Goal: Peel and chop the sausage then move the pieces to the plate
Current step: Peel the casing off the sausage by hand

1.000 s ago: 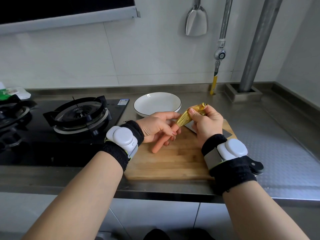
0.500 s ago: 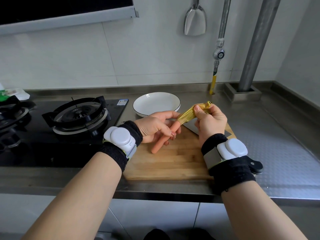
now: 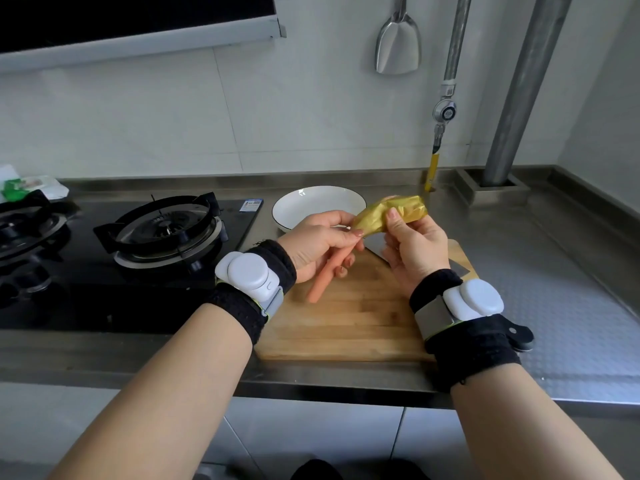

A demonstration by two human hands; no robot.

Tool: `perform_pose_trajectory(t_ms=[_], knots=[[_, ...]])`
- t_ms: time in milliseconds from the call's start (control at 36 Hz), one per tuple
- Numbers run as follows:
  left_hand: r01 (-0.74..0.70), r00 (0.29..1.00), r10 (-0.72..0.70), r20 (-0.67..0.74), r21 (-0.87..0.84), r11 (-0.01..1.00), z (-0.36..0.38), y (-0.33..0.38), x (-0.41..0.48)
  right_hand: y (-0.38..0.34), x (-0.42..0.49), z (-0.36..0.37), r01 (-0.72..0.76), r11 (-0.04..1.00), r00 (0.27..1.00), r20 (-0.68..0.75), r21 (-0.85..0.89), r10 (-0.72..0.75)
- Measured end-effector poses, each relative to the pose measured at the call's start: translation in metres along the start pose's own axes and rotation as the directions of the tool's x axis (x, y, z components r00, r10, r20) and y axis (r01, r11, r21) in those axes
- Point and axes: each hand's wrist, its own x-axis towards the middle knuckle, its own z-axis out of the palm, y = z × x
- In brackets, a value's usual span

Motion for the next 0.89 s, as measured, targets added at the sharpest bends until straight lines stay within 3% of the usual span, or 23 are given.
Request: perform_pose_trajectory(t_ms=[167, 722, 889], knots=[[0.025, 0.991, -0.019, 0.135, -0.039, 0.999, 0.004, -0.002, -0.002, -0.003, -0.001, 0.000, -0.004, 1.000, 0.999, -0.034, 0.025, 0.005], [0.082, 0.958, -0.090, 0.272, 0.042, 0.996, 0.011, -0.002, 0.002, -0.002, 0.001, -0.006, 0.067, 0.998, 0.978, -0.199, 0.018, -0.062], [0.073, 0.971, -0.076, 0.228, 0.019, 0.997, 0.013, -0.001, 0.003, -0.003, 0.005, -0.005, -0.045, 0.990, 0.987, -0.148, 0.130, 0.065]])
